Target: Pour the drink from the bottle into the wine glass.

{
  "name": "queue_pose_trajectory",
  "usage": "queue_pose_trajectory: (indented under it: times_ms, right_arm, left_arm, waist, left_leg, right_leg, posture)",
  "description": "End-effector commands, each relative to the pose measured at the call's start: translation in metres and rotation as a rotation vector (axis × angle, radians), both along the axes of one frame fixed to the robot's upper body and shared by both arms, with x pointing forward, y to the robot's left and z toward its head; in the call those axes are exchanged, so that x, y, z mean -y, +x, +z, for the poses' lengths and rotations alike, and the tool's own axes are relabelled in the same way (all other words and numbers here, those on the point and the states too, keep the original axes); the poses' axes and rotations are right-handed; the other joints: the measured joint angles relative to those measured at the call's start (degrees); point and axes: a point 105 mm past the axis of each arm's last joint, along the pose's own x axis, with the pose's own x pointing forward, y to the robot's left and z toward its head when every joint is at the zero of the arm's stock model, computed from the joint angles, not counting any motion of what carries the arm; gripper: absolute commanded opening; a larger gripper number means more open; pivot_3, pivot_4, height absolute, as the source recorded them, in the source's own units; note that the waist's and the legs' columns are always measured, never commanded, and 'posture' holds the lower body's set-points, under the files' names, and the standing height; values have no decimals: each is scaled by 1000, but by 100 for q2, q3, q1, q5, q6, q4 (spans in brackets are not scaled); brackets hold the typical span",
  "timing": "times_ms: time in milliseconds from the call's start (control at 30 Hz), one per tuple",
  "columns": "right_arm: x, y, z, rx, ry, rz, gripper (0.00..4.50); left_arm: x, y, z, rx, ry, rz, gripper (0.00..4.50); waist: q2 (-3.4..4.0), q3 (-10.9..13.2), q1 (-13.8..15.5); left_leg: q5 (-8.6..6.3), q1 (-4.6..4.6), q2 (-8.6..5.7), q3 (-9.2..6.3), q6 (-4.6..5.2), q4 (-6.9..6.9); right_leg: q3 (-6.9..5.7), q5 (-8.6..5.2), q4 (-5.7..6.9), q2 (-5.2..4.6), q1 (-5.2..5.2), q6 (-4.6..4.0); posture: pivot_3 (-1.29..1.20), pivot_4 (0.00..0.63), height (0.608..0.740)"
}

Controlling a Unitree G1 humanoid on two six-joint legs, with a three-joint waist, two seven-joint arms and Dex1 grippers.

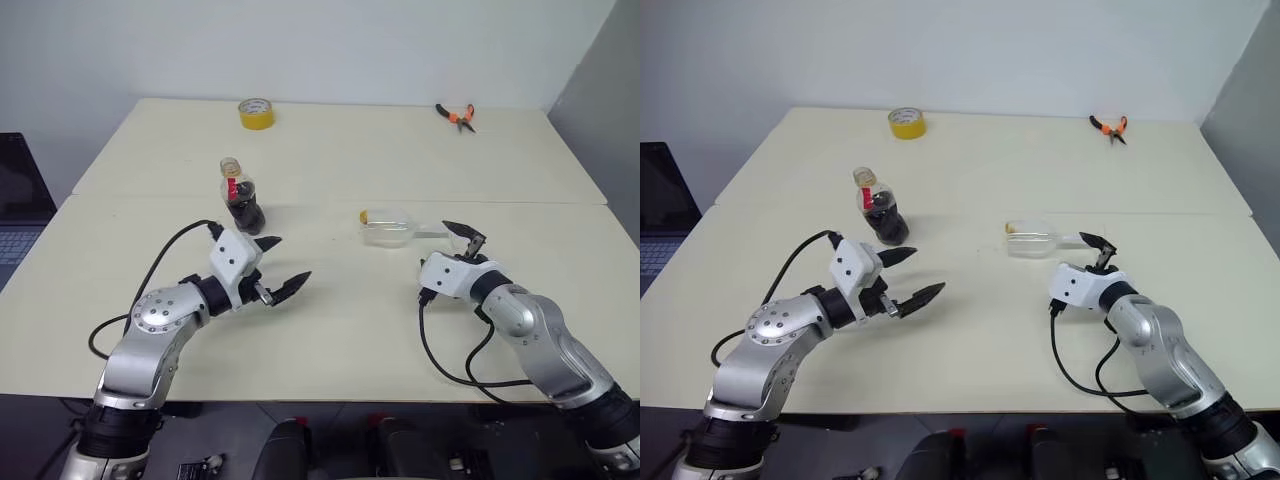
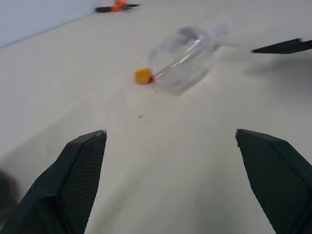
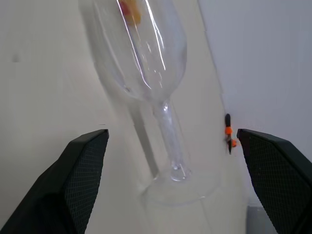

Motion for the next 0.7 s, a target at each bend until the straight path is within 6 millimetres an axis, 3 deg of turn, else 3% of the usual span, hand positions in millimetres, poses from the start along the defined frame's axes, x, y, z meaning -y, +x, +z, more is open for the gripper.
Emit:
queue_pose_trajectory:
  times_ms: [33, 233, 667, 700]
  right_arm:
    - [-6, 11, 13, 116, -87, 28, 4500]
    - [-12, 28, 7, 143, -134, 18, 4500]
    - [-8, 66, -4, 169, -205, -37, 4500]
    - [-9, 67, -3, 170, -197, -37, 4132]
  left_arm:
    - [13, -3, 13, 27, -9, -94, 4488]
    - [9, 14, 13, 46, -49, -54, 4488]
    - [23, 18, 11, 74, -53, -91, 4488]
    - [24, 18, 11, 77, -53, -90, 4500]
  waist:
    - [0, 0, -4]
    - [0, 0, 2]
    - [0, 0, -10]
    - [0, 0, -16]
  left_leg:
    - [0, 0, 0, 1, 0, 0]
    - [3, 0, 0, 3, -6, 1]
    - [5, 0, 0, 13, -8, 4]
    - [5, 1, 1, 13, -8, 3]
  right_leg:
    - [0, 0, 0, 0, 0, 0]
    - [3, 0, 1, 0, -1, 0]
    - [13, 1, 5, -1, -4, -1]
    - [12, 1, 5, -1, -4, -1]
  posture:
    - [0, 150, 740]
    - [0, 150, 740]
    - [0, 150, 740]
    - [0, 150, 740]
